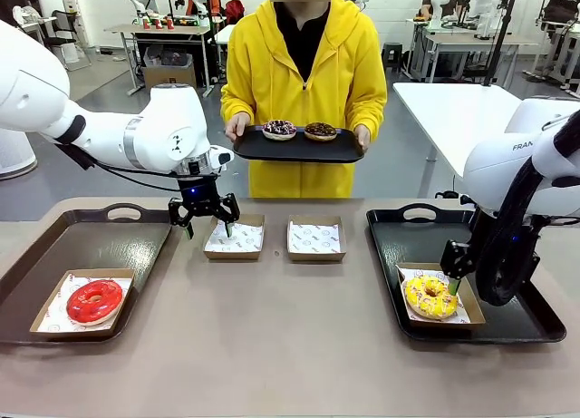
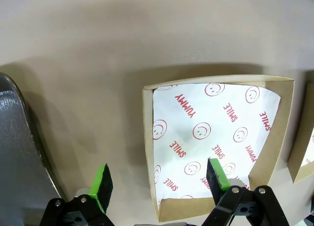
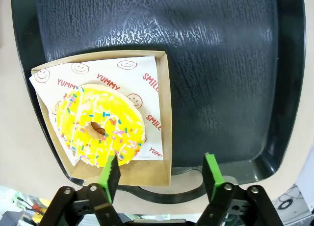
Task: Individually package the donuts and arrange them on the tray.
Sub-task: Place the picked Paper togo box on the Handle tray while simultaneously picking up another Paper togo box from the table with the other hand.
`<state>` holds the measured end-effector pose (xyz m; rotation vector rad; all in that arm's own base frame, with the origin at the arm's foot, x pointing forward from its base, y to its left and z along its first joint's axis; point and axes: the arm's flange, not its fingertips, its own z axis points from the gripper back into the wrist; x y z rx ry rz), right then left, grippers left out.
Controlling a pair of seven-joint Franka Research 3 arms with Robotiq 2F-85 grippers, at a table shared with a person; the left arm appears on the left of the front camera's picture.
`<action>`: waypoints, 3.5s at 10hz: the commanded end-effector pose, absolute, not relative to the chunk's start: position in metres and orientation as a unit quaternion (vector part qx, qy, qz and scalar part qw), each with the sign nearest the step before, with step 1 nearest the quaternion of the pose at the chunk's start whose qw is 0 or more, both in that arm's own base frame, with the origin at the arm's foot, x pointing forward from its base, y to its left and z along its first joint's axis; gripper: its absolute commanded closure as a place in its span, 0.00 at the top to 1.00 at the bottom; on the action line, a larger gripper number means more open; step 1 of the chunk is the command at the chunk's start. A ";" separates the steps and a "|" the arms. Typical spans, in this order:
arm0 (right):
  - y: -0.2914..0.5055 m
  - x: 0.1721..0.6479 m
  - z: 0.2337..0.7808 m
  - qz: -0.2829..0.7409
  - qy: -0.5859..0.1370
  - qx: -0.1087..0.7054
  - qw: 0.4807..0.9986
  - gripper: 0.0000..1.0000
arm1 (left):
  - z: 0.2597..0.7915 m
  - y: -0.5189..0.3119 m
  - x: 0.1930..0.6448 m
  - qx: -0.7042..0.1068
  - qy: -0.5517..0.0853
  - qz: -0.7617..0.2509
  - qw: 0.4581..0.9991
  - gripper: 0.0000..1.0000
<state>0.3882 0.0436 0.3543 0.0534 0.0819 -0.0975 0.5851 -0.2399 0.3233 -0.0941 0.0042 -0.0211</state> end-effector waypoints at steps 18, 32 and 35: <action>-0.005 0.338 0.423 -0.076 0.015 0.142 0.987 1.00 | 0.400 -0.234 0.581 -0.085 0.017 -0.020 0.996 0.00; -0.240 0.301 0.431 -0.026 -0.060 0.587 0.807 1.00 | 0.515 -0.282 0.604 -0.055 -0.028 -0.037 0.997 0.00; -0.232 0.291 0.439 -0.054 -0.062 0.587 0.806 1.00 | 0.515 -0.282 0.604 -0.055 -0.028 -0.037 0.997 0.00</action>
